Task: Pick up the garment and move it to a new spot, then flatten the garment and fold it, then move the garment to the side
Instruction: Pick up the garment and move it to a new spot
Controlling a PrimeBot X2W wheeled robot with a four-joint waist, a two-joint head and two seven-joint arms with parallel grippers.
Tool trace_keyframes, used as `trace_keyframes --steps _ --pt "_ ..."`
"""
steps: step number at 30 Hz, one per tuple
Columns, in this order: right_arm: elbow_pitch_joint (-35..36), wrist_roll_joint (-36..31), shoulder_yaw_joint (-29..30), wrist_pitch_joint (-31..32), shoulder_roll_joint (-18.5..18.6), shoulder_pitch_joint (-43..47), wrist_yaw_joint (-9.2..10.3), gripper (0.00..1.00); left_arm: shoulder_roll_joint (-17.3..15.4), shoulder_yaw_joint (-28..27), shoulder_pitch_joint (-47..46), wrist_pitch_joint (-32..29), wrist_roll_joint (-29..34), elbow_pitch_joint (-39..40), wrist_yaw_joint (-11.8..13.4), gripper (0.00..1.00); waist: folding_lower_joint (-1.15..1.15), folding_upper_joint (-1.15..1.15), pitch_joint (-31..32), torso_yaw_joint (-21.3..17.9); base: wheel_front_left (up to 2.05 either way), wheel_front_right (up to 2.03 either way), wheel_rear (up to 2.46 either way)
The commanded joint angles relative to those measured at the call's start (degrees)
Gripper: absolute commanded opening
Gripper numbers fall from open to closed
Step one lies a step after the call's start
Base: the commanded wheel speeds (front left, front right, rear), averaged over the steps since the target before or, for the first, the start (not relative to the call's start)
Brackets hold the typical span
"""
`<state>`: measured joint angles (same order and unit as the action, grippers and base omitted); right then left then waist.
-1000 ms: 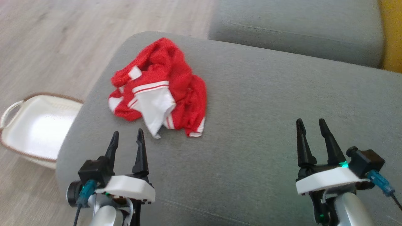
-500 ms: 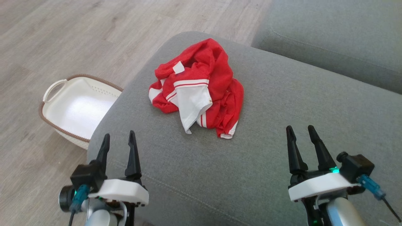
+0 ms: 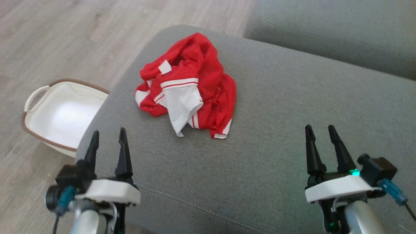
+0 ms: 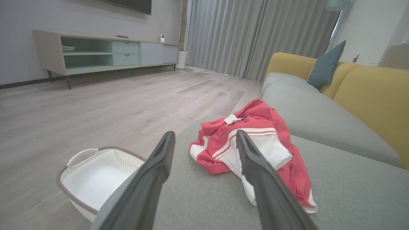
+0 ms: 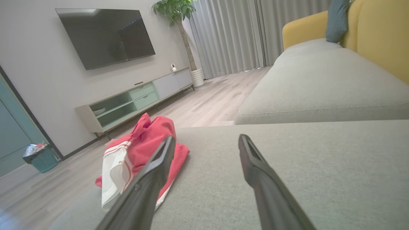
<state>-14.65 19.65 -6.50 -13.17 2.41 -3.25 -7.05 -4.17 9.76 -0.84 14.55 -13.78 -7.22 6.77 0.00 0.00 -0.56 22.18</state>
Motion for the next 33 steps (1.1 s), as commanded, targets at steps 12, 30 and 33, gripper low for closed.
trace_keyframes --steps 12,30,33 --pt "9.20 -5.05 6.20 1.68 0.46 -9.15 -0.44 1.00 -9.44 -5.25 -24.08 -9.12 -3.14 -0.58 -7.21 1.00 0.00 0.00 -13.82 -12.30 0.00 0.00 0.00" --pt "17.36 -5.82 6.02 3.40 0.46 -13.12 -0.44 1.00 -18.13 -0.57 -55.69 -35.45 -10.38 -24.17 -13.79 1.00 0.00 0.00 -26.68 -19.38 0.00 0.00 0.00" --pt "17.43 -5.71 5.60 3.19 0.46 -13.45 -0.44 1.00 -18.23 0.26 -58.43 -36.67 -10.69 -28.15 -13.91 1.00 0.00 0.00 -27.72 -20.31 0.00 0.00 0.00"
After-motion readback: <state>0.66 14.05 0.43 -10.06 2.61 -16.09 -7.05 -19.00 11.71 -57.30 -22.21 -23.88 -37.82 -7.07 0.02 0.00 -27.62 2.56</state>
